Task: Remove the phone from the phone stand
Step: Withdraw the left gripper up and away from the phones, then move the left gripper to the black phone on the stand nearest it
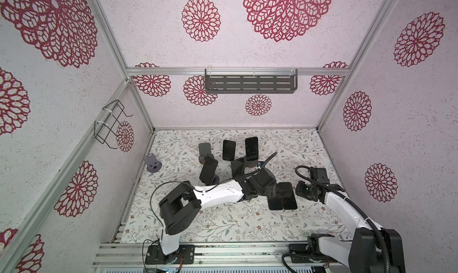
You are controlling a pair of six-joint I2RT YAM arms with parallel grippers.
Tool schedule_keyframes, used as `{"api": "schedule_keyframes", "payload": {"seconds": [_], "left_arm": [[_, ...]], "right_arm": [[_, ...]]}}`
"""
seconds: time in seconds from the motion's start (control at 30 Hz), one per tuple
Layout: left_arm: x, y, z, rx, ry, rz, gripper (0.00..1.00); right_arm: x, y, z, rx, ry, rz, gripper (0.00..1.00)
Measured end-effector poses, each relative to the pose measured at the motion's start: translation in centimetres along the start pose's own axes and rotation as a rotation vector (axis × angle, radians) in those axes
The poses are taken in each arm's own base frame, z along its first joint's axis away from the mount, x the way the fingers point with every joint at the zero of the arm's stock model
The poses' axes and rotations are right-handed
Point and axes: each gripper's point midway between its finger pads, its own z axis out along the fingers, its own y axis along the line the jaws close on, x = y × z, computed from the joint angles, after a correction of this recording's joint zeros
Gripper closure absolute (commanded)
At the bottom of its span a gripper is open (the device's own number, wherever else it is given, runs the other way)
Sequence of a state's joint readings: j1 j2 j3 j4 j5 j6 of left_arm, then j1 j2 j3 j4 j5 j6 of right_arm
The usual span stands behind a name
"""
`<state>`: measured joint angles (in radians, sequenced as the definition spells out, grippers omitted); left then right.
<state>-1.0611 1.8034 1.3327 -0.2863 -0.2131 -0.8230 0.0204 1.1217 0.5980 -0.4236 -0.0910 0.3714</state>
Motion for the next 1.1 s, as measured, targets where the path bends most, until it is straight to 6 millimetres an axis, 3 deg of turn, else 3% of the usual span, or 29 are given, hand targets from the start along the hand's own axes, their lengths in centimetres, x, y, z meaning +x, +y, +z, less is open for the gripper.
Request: {"api": "schedule_keyframes", "payload": {"seconds": [0.1, 0.2, 0.33, 0.4, 0.5, 0.67, 0.87, 1.1], "left_arm": [[-3.8, 0.6, -5.7, 0.030, -0.120, 0.034, 0.07], [-6.7, 4.0, -11.1, 0.047, -0.198, 0.086, 0.05], [-9.4, 12.0, -16.0, -0.048, -0.246, 0.158, 0.02], [-9.7, 15.6, -17.4, -0.113, -0.254, 0.188, 0.03], [-9.0, 19.0, -17.2, -0.171, -0.208, 0.223, 0.02], [-7.5, 22.5, -12.9, -0.192, -0.057, 0.248, 0.03], [-5.8, 24.5, -11.1, -0.169, 0.006, 0.292, 0.03], [-6.3, 26.1, -9.3, -0.155, 0.034, 0.306, 0.03]], "right_arm": [[0.0, 0.2, -0.6, -0.009, -0.007, 0.004, 0.69], [0.0, 0.6, -1.1, -0.024, 0.007, 0.003, 0.68], [0.1, 1.2, -1.5, -0.050, 0.018, -0.002, 0.67], [0.3, 1.4, -1.8, -0.065, 0.022, -0.003, 0.63], [0.4, 1.7, -2.2, -0.079, 0.021, -0.003, 0.52], [0.9, 1.6, -2.3, -0.075, 0.043, -0.017, 0.41], [1.5, 1.3, -2.8, -0.067, 0.055, -0.033, 0.34], [1.7, 1.2, -3.0, -0.062, 0.058, -0.040, 0.32]]}}
